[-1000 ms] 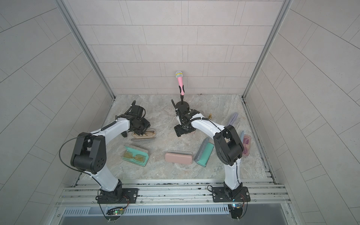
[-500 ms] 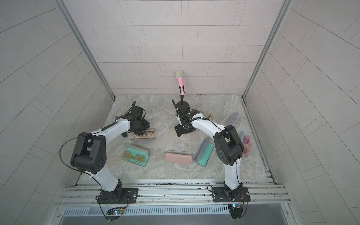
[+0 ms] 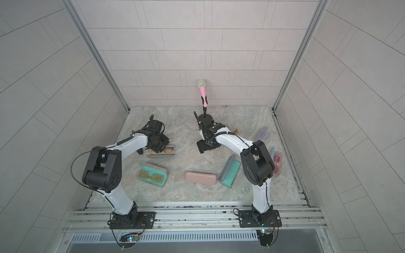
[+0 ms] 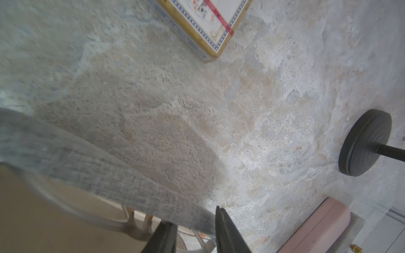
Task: Close the glasses case
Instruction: Move the glasses case to the center of the board.
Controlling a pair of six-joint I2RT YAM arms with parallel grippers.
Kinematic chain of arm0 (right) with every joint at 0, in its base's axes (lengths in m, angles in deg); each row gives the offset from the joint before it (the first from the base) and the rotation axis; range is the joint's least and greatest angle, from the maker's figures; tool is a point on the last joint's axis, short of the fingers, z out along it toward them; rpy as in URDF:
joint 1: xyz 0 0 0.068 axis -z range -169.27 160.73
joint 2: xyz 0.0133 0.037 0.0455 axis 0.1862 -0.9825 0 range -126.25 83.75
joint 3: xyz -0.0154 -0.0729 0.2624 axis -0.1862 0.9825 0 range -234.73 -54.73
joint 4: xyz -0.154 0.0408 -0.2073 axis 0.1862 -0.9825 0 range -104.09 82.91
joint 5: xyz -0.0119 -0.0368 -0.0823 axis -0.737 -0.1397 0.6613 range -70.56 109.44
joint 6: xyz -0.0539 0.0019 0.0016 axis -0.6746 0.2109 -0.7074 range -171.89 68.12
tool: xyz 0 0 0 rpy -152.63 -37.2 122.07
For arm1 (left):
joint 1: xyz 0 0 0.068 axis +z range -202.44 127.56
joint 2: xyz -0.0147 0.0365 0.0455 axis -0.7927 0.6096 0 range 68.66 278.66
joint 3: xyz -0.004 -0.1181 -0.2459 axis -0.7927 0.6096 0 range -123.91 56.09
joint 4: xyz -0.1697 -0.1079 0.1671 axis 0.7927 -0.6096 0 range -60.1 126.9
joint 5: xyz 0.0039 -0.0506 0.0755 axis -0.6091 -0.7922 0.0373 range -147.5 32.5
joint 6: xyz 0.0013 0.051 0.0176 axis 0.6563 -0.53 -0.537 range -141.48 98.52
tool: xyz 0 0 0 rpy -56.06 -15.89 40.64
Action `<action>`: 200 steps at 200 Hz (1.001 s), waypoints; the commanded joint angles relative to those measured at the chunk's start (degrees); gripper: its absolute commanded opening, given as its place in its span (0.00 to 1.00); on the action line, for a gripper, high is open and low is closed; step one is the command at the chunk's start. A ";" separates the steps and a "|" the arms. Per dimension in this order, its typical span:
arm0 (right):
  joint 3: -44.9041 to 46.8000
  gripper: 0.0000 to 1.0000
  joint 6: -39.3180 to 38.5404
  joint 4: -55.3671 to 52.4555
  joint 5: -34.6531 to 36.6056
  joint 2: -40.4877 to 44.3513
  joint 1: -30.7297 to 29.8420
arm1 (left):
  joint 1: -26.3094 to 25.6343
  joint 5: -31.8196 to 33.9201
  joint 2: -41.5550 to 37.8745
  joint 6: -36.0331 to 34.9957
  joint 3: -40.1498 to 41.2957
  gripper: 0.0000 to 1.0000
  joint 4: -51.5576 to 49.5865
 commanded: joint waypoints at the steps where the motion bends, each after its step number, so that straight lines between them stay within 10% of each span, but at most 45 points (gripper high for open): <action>1: -0.23 0.79 -0.09 -0.42 -0.11 -0.55 0.45 | 0.32 0.04 1.02 0.74 0.13 0.34 0.03; 200: 0.46 0.79 1.58 0.15 -0.03 -0.95 2.92 | -7.30 0.20 6.20 0.42 -7.22 0.15 0.08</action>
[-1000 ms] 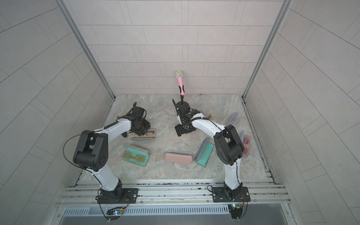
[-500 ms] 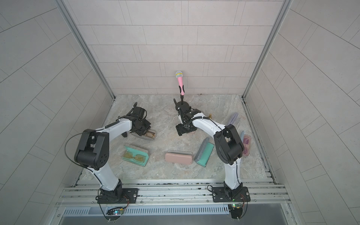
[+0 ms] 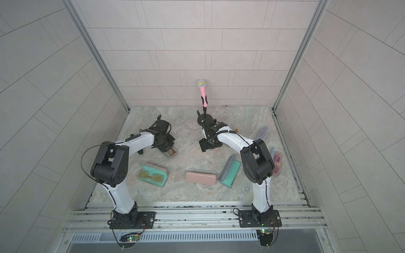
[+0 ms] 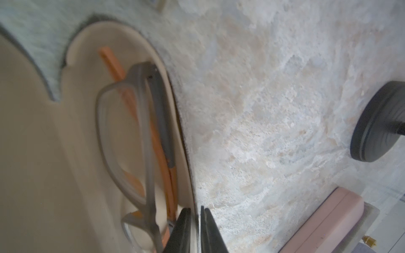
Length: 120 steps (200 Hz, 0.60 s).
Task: Close the glasses case
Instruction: Move the glasses case to the center of the board.
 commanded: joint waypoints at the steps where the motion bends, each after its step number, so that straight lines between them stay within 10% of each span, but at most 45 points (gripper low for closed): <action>1: 0.46 0.79 0.58 -0.26 0.08 0.08 0.54 | -2.30 1.60 0.83 0.39 -3.38 0.15 -0.97; 120: 8.65 0.79 4.07 2.79 0.09 5.60 6.25 | -14.72 0.78 14.85 -0.77 -22.54 0.15 -6.03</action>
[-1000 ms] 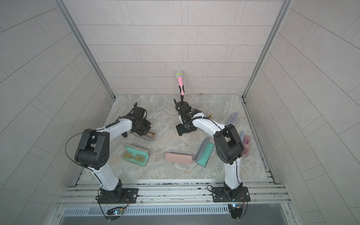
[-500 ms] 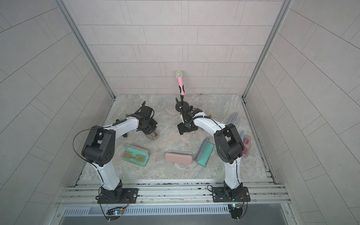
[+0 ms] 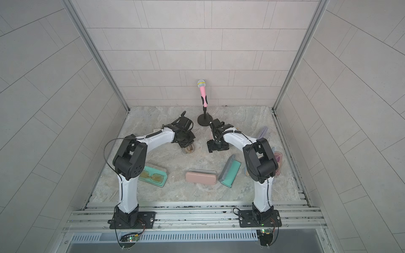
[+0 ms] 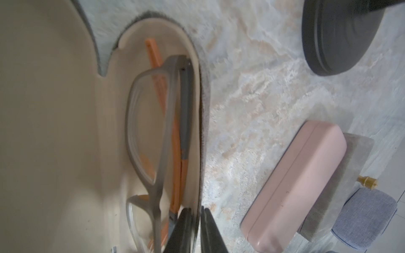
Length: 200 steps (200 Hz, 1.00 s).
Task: Close the glasses case
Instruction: Move the glasses case to the center of the board.
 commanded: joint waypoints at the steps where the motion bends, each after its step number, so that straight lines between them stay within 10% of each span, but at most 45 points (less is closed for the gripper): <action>1: 1.15 0.79 0.87 0.39 0.13 4.09 0.60 | -1.47 0.38 2.15 -0.34 -4.21 0.15 -2.85; 200: 3.34 0.79 1.86 0.39 -0.72 7.52 1.68 | -3.99 -0.20 3.41 -2.18 -10.85 0.31 -5.99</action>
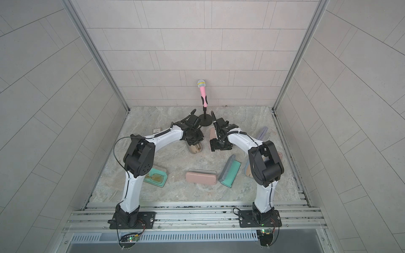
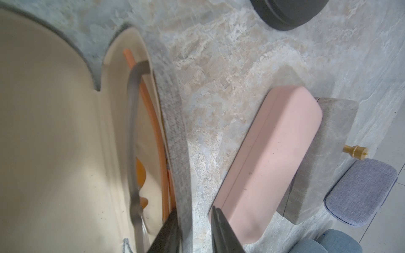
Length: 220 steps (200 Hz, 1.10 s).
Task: Close the glasses case
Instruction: Move the glasses case to the center of the board, then close the glasses case at the center of the board.
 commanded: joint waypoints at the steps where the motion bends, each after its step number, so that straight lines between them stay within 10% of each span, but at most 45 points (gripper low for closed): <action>1: 0.89 0.79 0.52 -0.22 0.15 3.11 0.12 | -0.23 0.76 -2.21 0.03 -0.50 0.32 -1.95; 85: 1.64 0.77 0.60 -1.33 -0.48 8.43 -0.97 | -0.23 3.45 -9.71 -2.46 -1.43 0.34 -5.13; 110: 0.19 0.34 0.35 -2.00 -0.87 8.80 -2.10 | 0.31 4.77 -14.43 -4.32 1.15 0.30 -5.40; 133: -2.64 0.14 -0.20 -3.25 -1.03 7.41 -3.44 | 2.27 4.51 -19.35 -6.17 5.71 0.12 -5.04; 146: -4.82 0.08 -0.67 -4.23 -0.96 5.98 -4.31 | 3.93 3.55 -22.26 -6.86 9.42 0.00 -3.82; 220: -15.82 0.00 -1.59 -6.27 -0.30 -4.99 -6.87 | 13.99 -3.86 -28.45 -9.66 28.47 0.00 3.19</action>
